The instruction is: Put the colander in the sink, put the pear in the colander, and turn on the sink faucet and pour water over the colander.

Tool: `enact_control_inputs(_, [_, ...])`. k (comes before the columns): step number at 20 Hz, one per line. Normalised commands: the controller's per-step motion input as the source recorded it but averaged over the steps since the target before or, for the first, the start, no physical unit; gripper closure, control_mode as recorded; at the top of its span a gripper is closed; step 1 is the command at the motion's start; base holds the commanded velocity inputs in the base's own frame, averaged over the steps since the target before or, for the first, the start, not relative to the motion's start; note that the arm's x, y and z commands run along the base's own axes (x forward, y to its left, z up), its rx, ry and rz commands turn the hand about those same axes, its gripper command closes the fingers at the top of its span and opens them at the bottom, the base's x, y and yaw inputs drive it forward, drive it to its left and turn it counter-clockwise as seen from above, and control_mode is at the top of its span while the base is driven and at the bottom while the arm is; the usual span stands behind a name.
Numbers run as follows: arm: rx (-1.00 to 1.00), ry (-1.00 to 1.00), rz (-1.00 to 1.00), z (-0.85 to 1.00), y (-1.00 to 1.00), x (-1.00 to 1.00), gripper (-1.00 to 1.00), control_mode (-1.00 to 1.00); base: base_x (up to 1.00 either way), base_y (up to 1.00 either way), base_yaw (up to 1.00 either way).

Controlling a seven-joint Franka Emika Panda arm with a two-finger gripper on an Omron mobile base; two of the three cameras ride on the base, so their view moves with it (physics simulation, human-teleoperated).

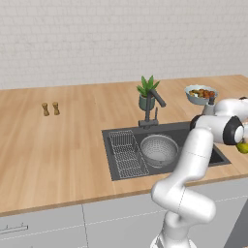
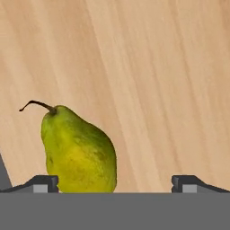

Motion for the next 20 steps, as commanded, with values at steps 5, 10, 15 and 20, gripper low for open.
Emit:
enact_control_inputs(5, [0.02,-0.02,0.24,-0.27,0.00,0.26,-1.00,-1.00,0.00,0.00,0.00])
enact_control_inputs(10, [0.03,-0.02,0.22,-0.15,0.07,0.12,-1.00,-1.00,0.00,0.00,0.00])
enact_control_inputs(15, [0.05,0.00,0.17,-0.17,0.18,-0.07,-1.00,-1.00,0.00,0.00,0.00])
enact_control_inputs(20, [0.08,0.00,0.10,-0.21,0.28,-0.31,-1.00,-1.00,0.00,0.00,0.00])
